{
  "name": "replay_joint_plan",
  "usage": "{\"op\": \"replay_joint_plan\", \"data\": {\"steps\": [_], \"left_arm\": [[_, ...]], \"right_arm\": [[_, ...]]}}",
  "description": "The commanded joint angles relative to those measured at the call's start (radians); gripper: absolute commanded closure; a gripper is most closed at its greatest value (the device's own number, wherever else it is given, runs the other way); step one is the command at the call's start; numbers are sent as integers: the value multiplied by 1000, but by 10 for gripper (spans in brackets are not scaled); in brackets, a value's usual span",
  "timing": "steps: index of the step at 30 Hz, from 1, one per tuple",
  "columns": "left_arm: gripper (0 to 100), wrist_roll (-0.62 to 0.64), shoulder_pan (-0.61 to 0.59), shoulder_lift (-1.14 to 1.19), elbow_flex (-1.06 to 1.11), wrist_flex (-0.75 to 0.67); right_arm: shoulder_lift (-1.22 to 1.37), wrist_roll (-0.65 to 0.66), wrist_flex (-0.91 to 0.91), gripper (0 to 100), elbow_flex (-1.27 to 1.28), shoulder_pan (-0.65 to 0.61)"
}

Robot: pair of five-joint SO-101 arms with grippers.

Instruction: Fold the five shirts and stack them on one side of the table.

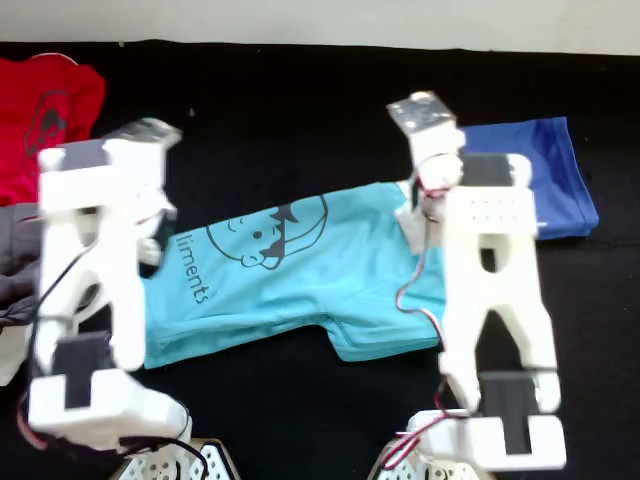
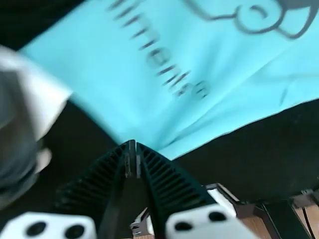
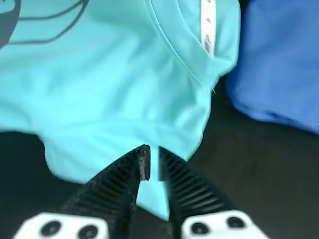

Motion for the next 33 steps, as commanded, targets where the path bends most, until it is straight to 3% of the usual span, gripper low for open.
{"op": "replay_joint_plan", "data": {"steps": [1,4,8,17,21,24,28,33], "left_arm": [[992,77,38,122,-1,-149],[992,83,8,254,-50,-229],[992,81,-53,432,-231,-226],[992,87,-84,820,-905,-31],[992,87,-76,946,-1237,147],[992,87,-62,1003,-1419,272],[992,89,-61,987,-1389,272],[992,89,-19,782,-1059,273]], "right_arm": [[108,-48,-139,993,-1,-16],[211,-64,-257,993,1,-8],[311,-64,-389,993,-1,-4],[526,-61,-716,993,-22,-1],[539,-64,-662,993,-122,-1],[539,-66,-519,993,-219,-5],[538,-66,-335,993,-335,-7],[536,-66,-139,993,-503,-7]]}}
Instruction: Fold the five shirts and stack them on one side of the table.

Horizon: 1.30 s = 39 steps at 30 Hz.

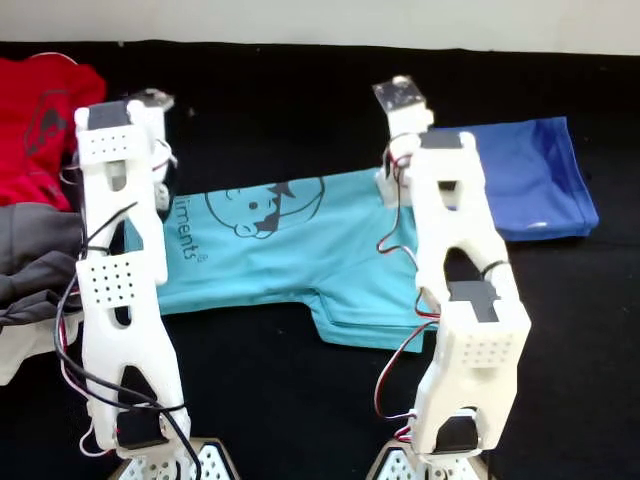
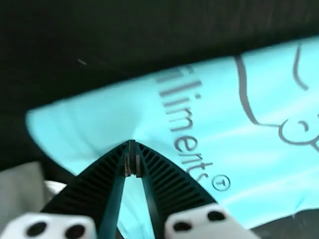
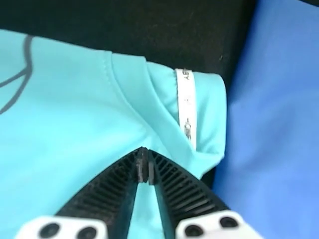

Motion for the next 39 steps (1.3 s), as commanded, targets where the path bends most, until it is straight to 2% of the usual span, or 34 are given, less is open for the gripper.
{"op": "replay_joint_plan", "data": {"steps": [1,4,9,13,18,21,27,31,35,39], "left_arm": [[992,6,47,-249,263,17],[992,0,59,-450,535,-8],[992,-34,58,-733,984,-140],[992,-55,45,-918,1345,-370],[992,-118,-42,-1030,1667,-698],[992,-164,-107,-1030,1745,-770],[992,-169,-183,-1040,1762,-772],[992,-166,-189,-1038,1764,-773],[992,-161,-189,-1036,1788,-822],[992,-32,-189,-1052,1845,-908]], "right_arm": [[-10,-8,136,993,-151,-5],[-10,-11,245,993,-272,-12],[-10,-104,456,993,-495,-16],[-22,-114,556,993,-622,-30],[-197,-114,553,993,-463,-36],[-363,-109,550,993,-300,-45],[-650,-106,458,993,96,-61],[-719,-104,311,993,426,-61],[-737,3,189,992,687,-114],[-737,75,101,990,834,-185]]}}
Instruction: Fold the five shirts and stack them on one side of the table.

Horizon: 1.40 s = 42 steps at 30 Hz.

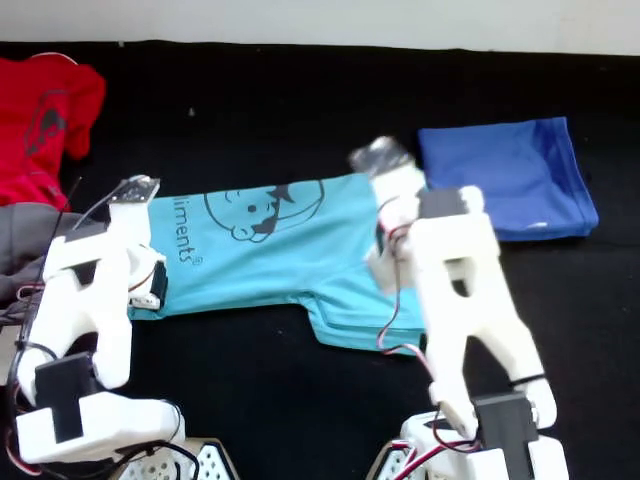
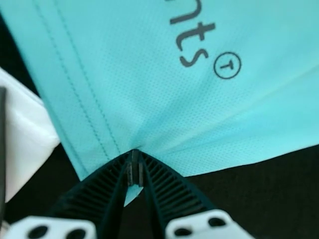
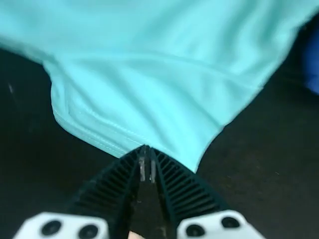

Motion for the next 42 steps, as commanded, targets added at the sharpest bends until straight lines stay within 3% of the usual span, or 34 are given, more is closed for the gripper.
{"op": "replay_joint_plan", "data": {"steps": [1,8,13,18,23,25,30,42], "left_arm": [[992,106,-31,-19,33,-71],[992,120,-28,-50,71,-114],[992,120,-28,-47,71,-112],[992,120,-27,-47,70,-112],[992,120,-27,-47,70,-112],[992,120,-27,-47,70,-112],[992,120,-27,-47,70,-112],[992,120,-27,-45,68,-114]], "right_arm": [[-39,57,-85,989,99,-58],[-30,110,-188,903,193,-124],[-30,110,-309,904,289,-136],[-30,112,-318,905,335,-150],[-28,112,-355,996,340,-145],[-28,112,-366,987,340,-145],[-42,112,-341,993,317,-147],[-42,110,-96,993,193,-153]]}}
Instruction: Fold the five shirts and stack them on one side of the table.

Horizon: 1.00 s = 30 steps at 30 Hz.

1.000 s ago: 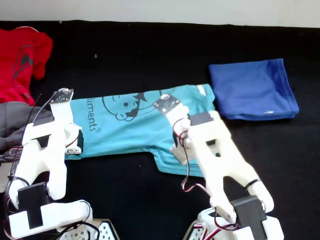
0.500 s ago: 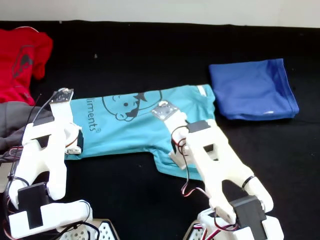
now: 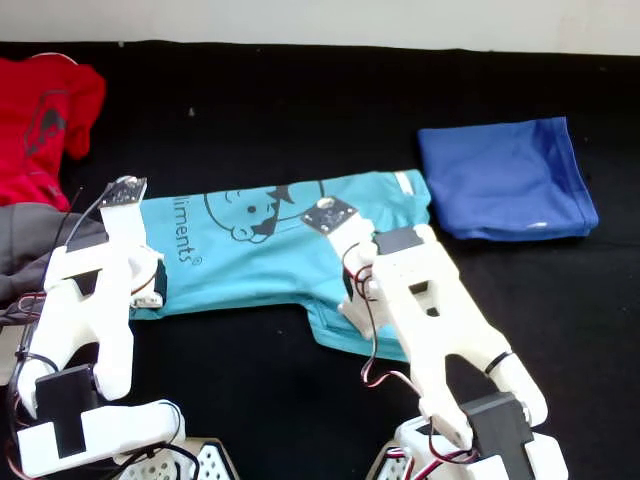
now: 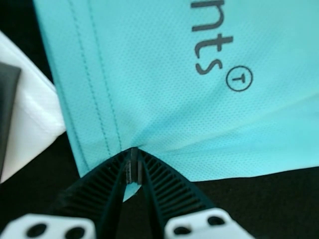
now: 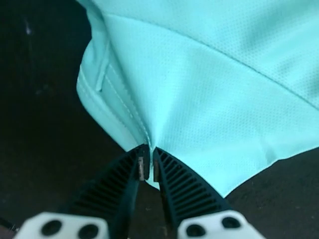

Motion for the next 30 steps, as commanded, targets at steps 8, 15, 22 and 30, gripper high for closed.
{"op": "replay_joint_plan", "data": {"steps": [8,15,22,30], "left_arm": [[992,3,-27,2,4,-29],[992,3,-30,-1,4,-29],[992,3,-30,-1,4,-29],[992,3,-30,-1,4,-29]], "right_arm": [[-36,8,39,993,-30,-77],[-25,8,-38,993,-27,-163],[-33,11,13,991,-36,-102],[-38,9,58,854,-62,-24]]}}
